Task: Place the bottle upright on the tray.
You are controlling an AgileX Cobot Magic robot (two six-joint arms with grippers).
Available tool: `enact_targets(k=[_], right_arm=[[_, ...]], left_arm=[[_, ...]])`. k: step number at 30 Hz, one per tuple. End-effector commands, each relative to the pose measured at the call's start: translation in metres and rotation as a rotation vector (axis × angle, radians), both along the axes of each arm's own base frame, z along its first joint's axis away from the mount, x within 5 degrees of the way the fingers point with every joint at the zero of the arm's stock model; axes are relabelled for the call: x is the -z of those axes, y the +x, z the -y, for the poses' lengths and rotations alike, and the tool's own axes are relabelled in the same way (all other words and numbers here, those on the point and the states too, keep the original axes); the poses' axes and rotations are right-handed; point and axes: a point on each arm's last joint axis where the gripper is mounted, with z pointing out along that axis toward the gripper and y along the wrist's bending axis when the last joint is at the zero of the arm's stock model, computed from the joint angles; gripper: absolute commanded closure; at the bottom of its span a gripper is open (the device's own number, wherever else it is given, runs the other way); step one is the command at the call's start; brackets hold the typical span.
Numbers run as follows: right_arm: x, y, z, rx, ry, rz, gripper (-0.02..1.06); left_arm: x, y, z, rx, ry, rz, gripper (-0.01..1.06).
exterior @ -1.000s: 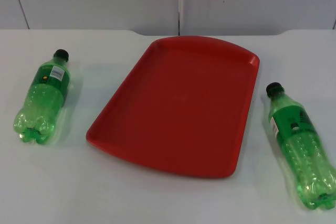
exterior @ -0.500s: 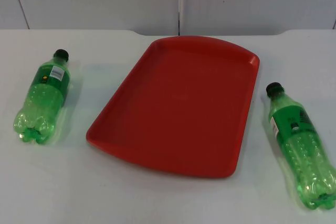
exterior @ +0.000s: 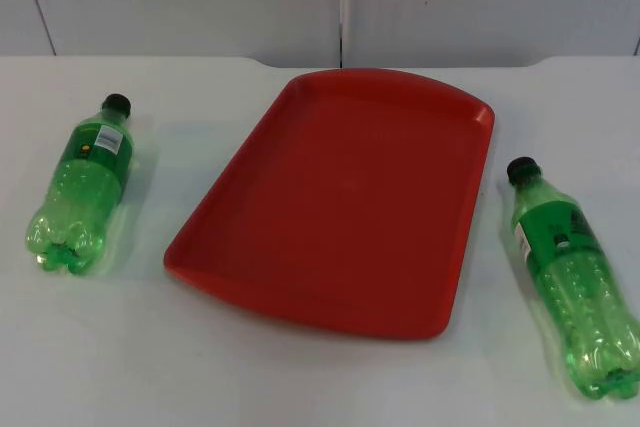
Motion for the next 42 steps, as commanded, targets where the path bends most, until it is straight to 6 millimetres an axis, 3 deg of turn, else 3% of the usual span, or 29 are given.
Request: enact_targets(k=[1, 3, 7, 15, 36, 42], right_arm=[[0.0, 0.0, 0.0, 0.006, 0.002, 0.006, -0.01], [0.0, 0.0, 0.0, 0.006, 0.002, 0.006, -0.01], [0.0, 0.0, 0.0, 0.006, 0.002, 0.006, -0.01], [0.0, 0.0, 0.0, 0.006, 0.002, 0.006, -0.01], [0.0, 0.0, 0.0, 0.006, 0.002, 0.006, -0.01], [0.0, 0.0, 0.0, 0.006, 0.002, 0.006, -0.01]], left_arm=[[-0.005, 0.014, 0.0, 0.001, 0.0, 0.004, 0.0], [-0.008, 0.021, 0.0, 0.001, 0.002, -0.003, 0.0], [-0.01, 0.057, -0.001, 0.001, 0.011, -0.075, 0.0], [-0.012, 0.105, -0.004, 0.007, 0.08, -0.147, 0.0], [0.019, 0.227, -0.002, 0.124, 0.126, -0.364, 0.0], [0.041, 0.253, -0.018, 0.151, -0.041, -0.391, 0.0]])
